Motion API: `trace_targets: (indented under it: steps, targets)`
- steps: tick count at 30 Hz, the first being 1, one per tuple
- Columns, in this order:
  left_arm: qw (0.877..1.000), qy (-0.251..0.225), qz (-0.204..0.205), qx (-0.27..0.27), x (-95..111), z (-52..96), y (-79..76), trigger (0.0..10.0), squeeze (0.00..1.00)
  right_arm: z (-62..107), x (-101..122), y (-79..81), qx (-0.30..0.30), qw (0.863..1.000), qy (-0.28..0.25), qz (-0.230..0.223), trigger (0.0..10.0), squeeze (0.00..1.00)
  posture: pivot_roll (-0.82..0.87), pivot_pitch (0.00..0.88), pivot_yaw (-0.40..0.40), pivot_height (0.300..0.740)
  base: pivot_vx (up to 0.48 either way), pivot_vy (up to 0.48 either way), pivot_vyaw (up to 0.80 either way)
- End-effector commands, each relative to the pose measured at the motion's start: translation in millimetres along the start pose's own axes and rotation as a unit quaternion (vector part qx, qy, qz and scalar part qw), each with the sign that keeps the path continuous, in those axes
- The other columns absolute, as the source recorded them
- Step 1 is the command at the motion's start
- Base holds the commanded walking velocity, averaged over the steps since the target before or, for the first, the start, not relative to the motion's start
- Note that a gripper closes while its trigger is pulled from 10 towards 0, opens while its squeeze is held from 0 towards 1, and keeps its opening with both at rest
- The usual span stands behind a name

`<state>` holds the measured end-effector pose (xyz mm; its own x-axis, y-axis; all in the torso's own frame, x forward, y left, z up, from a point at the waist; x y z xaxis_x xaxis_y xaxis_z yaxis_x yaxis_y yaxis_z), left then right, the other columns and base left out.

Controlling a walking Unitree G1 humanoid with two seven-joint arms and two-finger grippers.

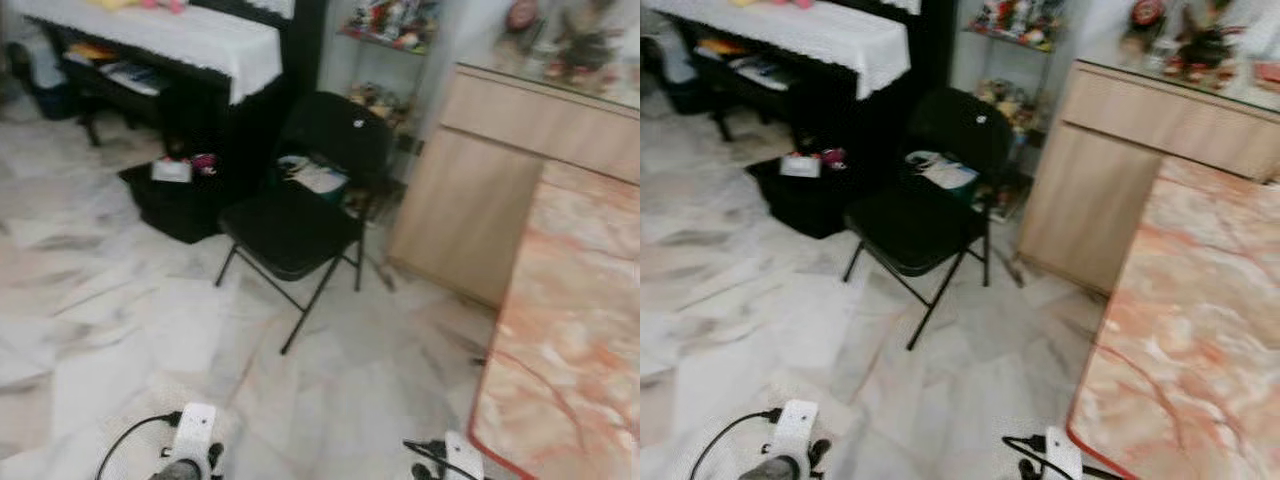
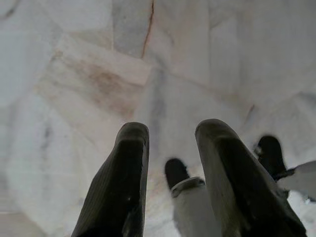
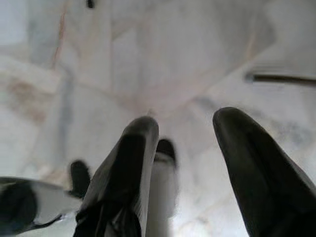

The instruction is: Hang hanger

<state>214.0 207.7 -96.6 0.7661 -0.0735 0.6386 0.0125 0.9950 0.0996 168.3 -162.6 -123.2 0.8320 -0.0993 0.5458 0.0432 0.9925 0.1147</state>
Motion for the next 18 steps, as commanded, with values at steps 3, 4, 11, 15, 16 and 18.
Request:
trace_targets:
  steps: [3, 4, 11, 15, 16, 18]
  targets:
    - [1.000, 0.000, -0.020, -0.011, -0.5, -0.2, -6.0, 10.0, 0.00, 1.7, -4.1, -7.8, -0.011, 1.000, 0.008, -0.001, 10.0, 0.00, 0.01, 0.000, -0.061, 0.740, 0.000, 0.000, -0.64]
    - [1.000, 0.001, -0.020, -0.010, -0.6, -0.2, -5.8, 10.0, 0.00, 1.7, -4.1, -7.9, -0.011, 1.000, 0.008, -0.002, 10.0, 0.00, 0.01, 0.000, -0.061, 0.740, 0.000, 0.000, -0.64]
    - [1.000, 0.001, -0.015, -0.006, -0.9, -0.1, -4.1, 10.0, 0.00, 1.8, -4.5, -8.3, -0.014, 1.000, 0.009, -0.004, 10.0, 0.00, 0.01, 0.000, -0.061, 0.740, 0.000, 0.000, -0.64]
    - [1.000, 0.002, -0.012, 0.001, -0.7, 0.1, 0.2, 10.0, 0.00, 1.9, -4.9, -8.6, -0.015, 1.000, 0.009, -0.005, 10.0, 0.00, 0.00, 0.000, -0.061, 0.740, 0.000, 0.000, -0.64]
    - [1.000, 0.001, -0.009, 0.005, -0.2, 0.1, 2.5, 10.0, 0.00, 2.0, -5.0, -8.7, -0.016, 1.000, 0.009, -0.005, 10.0, 0.00, 0.00, 0.000, -0.061, 0.740, 0.000, 0.000, -0.64]
    - [1.000, -0.001, -0.010, 0.014, 1.2, 0.2, 7.3, 10.0, 0.00, 2.0, -5.0, -8.9, -0.016, 1.000, 0.009, -0.005, 10.0, 0.00, 0.01, 0.000, -0.061, 0.740, 0.000, -0.124, -0.64]
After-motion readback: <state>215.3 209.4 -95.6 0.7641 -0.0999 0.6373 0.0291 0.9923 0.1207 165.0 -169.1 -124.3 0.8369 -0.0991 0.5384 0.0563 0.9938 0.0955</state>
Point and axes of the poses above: a point about 5 cm out from each wrist's last joint towards the gripper, its own z axis pointing back from the gripper into the wrist, its own x axis along the axis of the wrist's last joint, y = z × x, the point moved 3 cm from there along -z, pointing out of the wrist towards the gripper, and after that the axes turned 5 degrees about z, right-handed, at the moved point
